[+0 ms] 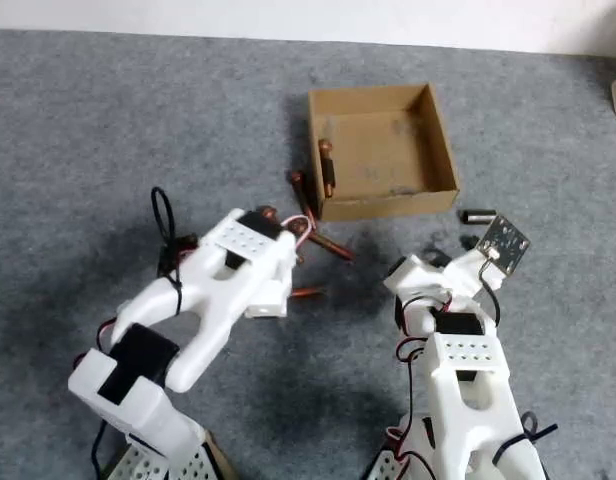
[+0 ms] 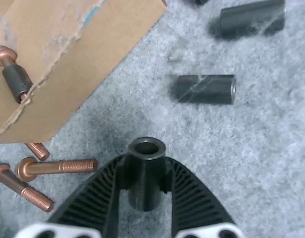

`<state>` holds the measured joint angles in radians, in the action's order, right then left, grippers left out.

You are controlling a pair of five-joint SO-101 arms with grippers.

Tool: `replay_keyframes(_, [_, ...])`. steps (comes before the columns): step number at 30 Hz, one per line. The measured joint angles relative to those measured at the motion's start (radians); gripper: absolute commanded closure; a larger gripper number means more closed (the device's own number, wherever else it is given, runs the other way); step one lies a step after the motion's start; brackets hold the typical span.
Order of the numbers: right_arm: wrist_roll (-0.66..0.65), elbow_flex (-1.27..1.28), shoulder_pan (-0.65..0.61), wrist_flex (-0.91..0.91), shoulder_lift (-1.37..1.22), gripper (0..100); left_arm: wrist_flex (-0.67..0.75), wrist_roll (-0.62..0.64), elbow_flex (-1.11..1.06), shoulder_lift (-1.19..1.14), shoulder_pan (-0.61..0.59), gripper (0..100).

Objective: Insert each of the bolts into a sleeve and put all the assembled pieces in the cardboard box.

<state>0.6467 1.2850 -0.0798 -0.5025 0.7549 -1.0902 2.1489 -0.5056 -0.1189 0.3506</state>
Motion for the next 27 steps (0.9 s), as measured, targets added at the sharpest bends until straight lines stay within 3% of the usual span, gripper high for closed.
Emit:
replay_keyframes(15, [0.000,0.017,0.000,0.000,0.018,99.5,0.031,0.003,-0.044,0.006,-0.008,99])
replay_keyframes(22, [0.000,0.104,0.000,0.000,0.227,99.5,-0.166,-0.009,-0.052,0.146,0.054,98])
replay_keyframes(27, [-0.137,0.247,0.000,0.000,0.493,99.5,-0.255,-0.153,-0.052,0.290,0.043,98])
